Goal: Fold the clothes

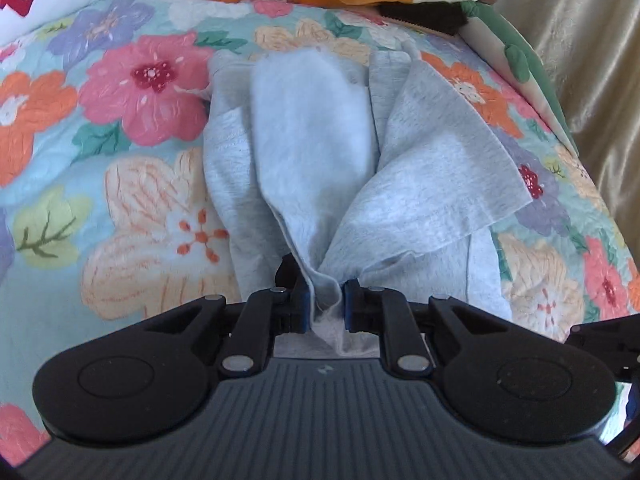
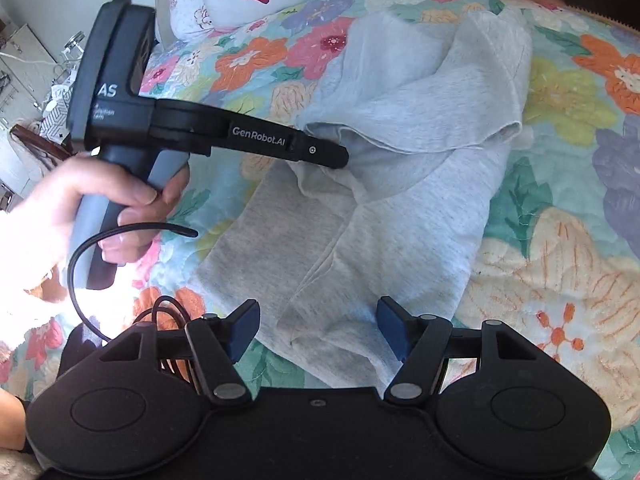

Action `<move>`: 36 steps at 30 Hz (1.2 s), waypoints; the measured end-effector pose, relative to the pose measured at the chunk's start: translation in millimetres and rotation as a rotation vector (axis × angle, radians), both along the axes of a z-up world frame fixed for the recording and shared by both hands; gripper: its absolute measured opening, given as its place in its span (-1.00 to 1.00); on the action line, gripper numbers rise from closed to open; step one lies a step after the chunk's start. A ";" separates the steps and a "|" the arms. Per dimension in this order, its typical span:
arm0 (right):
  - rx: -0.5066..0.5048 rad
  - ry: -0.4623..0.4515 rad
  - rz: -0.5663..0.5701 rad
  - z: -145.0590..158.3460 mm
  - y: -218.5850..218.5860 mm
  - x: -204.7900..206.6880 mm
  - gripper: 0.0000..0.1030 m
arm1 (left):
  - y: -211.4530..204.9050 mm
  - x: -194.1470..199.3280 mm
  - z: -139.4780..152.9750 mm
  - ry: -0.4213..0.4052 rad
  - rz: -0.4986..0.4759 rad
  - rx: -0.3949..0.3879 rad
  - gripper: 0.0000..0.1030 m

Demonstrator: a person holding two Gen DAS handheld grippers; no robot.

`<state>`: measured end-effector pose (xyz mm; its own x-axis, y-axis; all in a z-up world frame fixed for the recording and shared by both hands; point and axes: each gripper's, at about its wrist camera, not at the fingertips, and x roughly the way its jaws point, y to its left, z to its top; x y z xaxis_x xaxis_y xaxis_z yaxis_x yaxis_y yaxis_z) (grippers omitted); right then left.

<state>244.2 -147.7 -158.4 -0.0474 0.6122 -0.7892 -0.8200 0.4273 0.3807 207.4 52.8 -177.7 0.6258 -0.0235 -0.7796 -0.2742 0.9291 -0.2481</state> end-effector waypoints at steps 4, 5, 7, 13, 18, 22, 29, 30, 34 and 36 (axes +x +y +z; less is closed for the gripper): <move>0.063 0.091 -0.078 2.3 -7.5 16.0 0.35 | 3.4 0.5 6.6 -0.028 -0.022 0.016 -0.71; 0.098 0.113 -0.122 3.4 -10.3 21.6 0.35 | 5.2 -0.7 7.1 -0.044 -0.025 0.012 -0.71; 0.178 0.151 -0.200 8.1 -18.8 33.7 0.35 | 6.7 -3.4 8.3 -0.072 -0.034 0.011 -0.71; 0.347 0.206 -0.466 4.8 -28.1 65.5 0.36 | 18.3 -19.9 14.2 -0.121 0.048 -0.092 -0.73; 0.278 0.145 -0.591 -9.7 -8.9 73.9 0.36 | 19.1 -18.6 8.8 -0.063 0.031 -0.071 -0.68; 0.284 0.026 -0.559 -0.3 7.2 72.3 -0.21 | 24.1 -19.7 2.9 -0.029 0.015 -0.066 -0.57; 0.297 0.020 -0.488 19.2 46.2 77.3 -0.81 | 33.9 -41.5 19.1 -0.093 -0.002 -0.014 -0.19; 0.301 0.028 -0.484 22.6 55.4 79.5 -0.82 | 34.9 -43.6 20.5 -0.105 -0.008 -0.012 -0.19; 0.309 0.031 -0.439 37.0 95.9 82.3 -0.83 | 36.8 -42.0 20.1 -0.139 -0.029 -0.009 -0.14; 0.309 0.059 -0.420 40.1 113.3 83.7 -0.83 | 37.2 -37.6 17.7 -0.152 -0.039 -0.010 0.01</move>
<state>328.0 -34.4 -118.4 0.2132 0.7921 -0.5719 -0.5758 0.5748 0.5814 169.7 90.0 -160.0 0.7349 -0.0571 -0.6758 -0.1967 0.9356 -0.2931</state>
